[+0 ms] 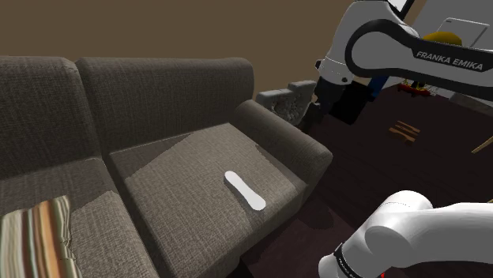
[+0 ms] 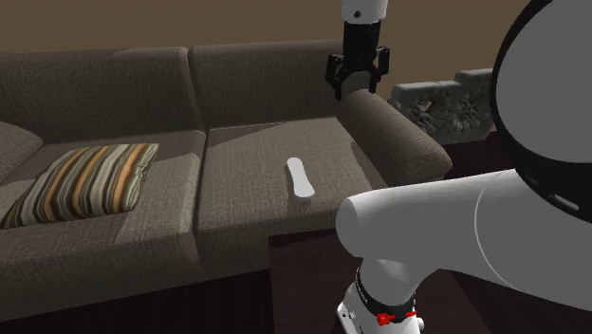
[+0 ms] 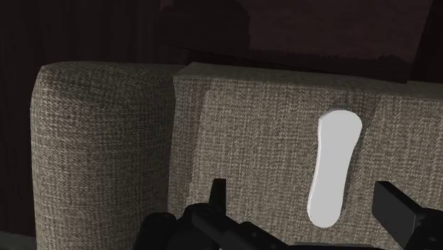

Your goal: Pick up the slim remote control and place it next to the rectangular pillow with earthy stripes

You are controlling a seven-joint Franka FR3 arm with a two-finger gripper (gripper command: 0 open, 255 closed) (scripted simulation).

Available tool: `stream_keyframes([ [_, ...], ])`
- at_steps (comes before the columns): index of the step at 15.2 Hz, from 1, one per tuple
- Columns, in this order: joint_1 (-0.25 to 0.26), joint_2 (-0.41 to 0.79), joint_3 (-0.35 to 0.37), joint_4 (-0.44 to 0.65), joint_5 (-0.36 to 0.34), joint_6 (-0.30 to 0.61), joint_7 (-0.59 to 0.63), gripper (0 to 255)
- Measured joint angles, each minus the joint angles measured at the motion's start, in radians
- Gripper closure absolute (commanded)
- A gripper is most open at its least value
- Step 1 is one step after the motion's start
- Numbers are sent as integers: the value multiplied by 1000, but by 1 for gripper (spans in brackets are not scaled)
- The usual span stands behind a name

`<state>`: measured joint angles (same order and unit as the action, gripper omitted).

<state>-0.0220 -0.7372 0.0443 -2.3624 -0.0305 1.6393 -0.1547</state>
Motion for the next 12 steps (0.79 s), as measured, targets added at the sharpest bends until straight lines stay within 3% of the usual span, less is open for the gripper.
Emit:
stream_keyframes([
  [4,7,19,13,-51,14,67,19,0],
  [12,35,153,70,-184,66,327,89,0],
])
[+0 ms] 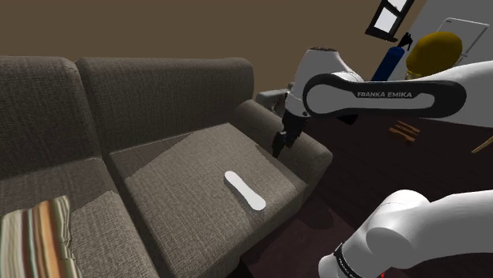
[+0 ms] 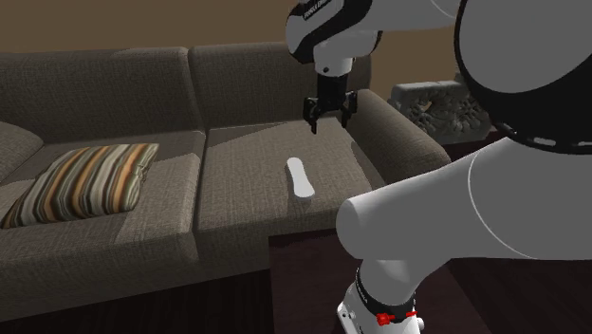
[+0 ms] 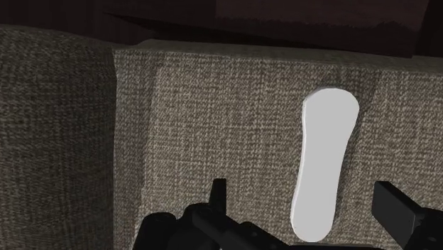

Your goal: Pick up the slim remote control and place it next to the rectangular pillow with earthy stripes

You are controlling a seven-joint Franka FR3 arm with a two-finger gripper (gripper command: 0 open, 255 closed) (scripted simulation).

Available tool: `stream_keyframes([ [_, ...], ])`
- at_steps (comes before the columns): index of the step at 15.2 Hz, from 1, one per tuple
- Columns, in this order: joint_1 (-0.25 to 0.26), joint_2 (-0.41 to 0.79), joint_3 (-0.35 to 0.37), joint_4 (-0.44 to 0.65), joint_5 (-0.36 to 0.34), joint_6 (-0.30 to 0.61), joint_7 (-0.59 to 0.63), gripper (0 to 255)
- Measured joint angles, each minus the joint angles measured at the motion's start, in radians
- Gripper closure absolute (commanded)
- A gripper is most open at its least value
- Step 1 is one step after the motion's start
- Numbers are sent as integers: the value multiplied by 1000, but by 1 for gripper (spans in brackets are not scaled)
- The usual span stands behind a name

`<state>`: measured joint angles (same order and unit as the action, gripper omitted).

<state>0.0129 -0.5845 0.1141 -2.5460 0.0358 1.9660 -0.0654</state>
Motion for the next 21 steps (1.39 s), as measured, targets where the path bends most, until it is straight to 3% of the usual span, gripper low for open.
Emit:
stream_keyframes([
  [13,37,413,104,-64,38,476,124,0],
  [21,39,557,122,-60,6,616,171,0],
])
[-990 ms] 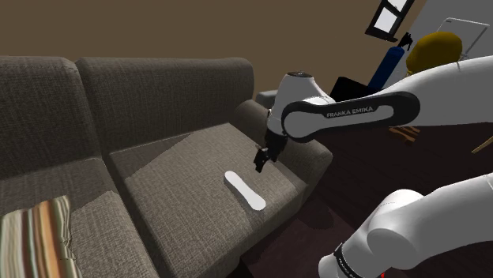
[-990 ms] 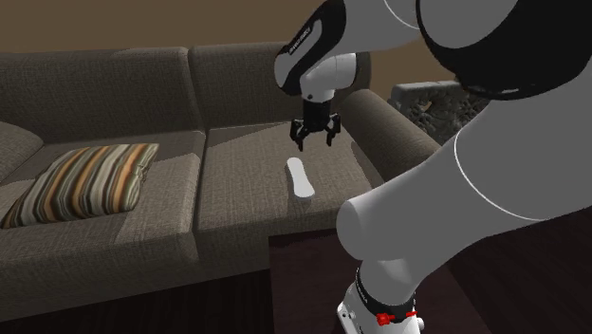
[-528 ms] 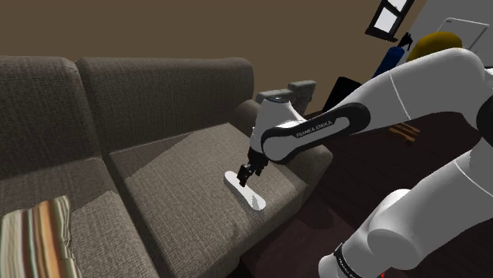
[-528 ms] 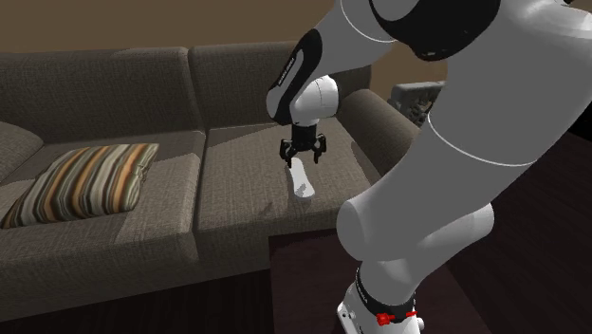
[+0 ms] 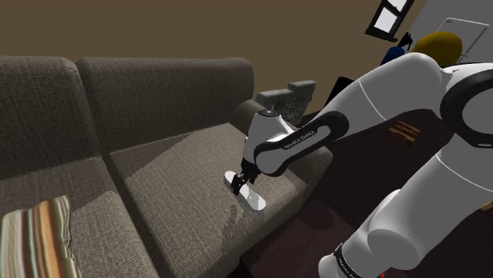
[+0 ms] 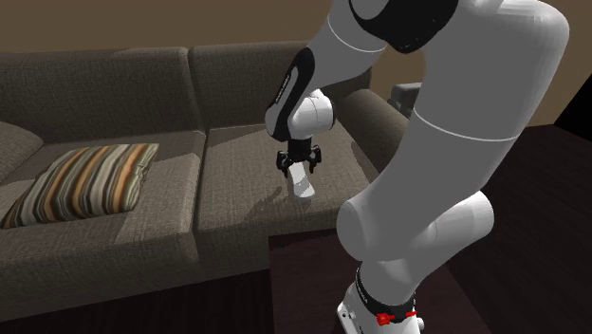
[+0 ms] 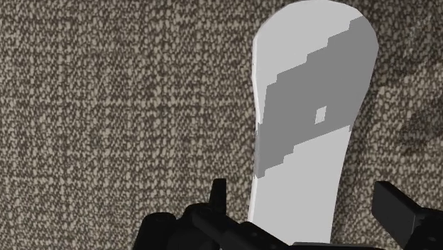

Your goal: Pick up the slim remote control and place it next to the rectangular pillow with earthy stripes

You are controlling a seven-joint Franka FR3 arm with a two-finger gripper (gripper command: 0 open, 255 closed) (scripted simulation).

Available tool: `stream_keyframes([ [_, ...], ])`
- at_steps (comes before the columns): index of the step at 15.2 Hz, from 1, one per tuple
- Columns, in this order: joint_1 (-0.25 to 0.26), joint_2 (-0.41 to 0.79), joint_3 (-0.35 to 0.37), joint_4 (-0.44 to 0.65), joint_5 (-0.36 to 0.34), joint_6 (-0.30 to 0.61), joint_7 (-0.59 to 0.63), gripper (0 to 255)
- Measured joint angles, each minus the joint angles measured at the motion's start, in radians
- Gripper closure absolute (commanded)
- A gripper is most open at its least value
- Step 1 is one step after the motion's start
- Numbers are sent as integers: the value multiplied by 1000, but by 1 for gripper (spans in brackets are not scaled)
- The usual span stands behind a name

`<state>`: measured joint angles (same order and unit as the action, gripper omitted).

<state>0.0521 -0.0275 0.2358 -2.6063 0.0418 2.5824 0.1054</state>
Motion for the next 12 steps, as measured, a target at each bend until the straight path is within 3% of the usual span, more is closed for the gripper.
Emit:
stream_keyframes([
  [7,-1,18,-1,-3,-6,21,3,0],
  [8,-1,18,-1,-3,-6,21,3,255],
  [12,-2,18,-1,-3,-6,21,3,255],
])
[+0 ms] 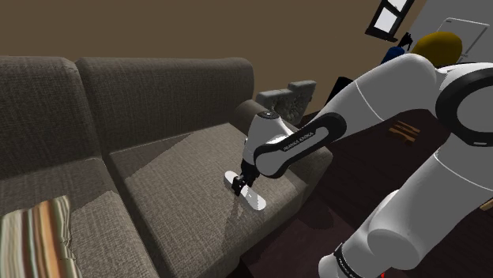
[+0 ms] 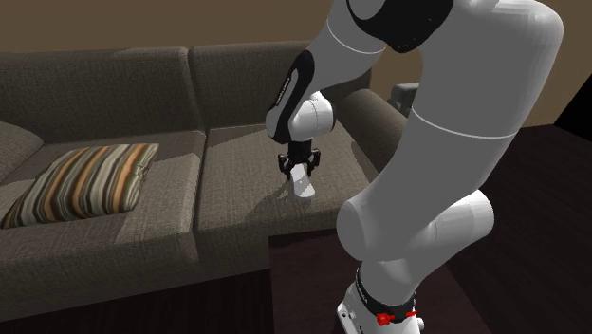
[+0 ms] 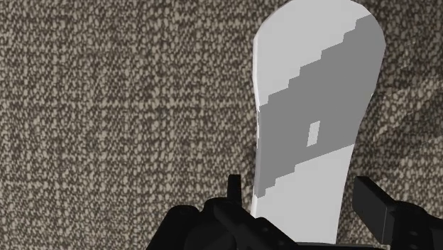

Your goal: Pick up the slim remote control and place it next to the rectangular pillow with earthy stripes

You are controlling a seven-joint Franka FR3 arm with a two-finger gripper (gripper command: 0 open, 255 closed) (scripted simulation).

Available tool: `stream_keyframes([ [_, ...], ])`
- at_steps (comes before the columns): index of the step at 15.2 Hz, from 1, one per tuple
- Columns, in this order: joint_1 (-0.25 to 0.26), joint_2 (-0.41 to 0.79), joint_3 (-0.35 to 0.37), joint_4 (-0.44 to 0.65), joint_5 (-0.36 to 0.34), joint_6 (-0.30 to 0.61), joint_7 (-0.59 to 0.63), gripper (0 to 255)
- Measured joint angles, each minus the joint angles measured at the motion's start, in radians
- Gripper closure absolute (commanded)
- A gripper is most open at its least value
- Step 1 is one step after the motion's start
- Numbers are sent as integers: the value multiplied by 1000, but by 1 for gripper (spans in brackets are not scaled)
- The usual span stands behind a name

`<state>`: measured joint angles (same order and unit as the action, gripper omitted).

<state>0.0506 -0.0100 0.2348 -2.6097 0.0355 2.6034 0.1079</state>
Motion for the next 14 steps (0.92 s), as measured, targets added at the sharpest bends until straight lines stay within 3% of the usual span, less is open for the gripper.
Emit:
stream_keyframes([
  [6,0,0,0,0,0,0,0,255],
  [14,5,-97,-1,14,32,-109,-20,255],
])
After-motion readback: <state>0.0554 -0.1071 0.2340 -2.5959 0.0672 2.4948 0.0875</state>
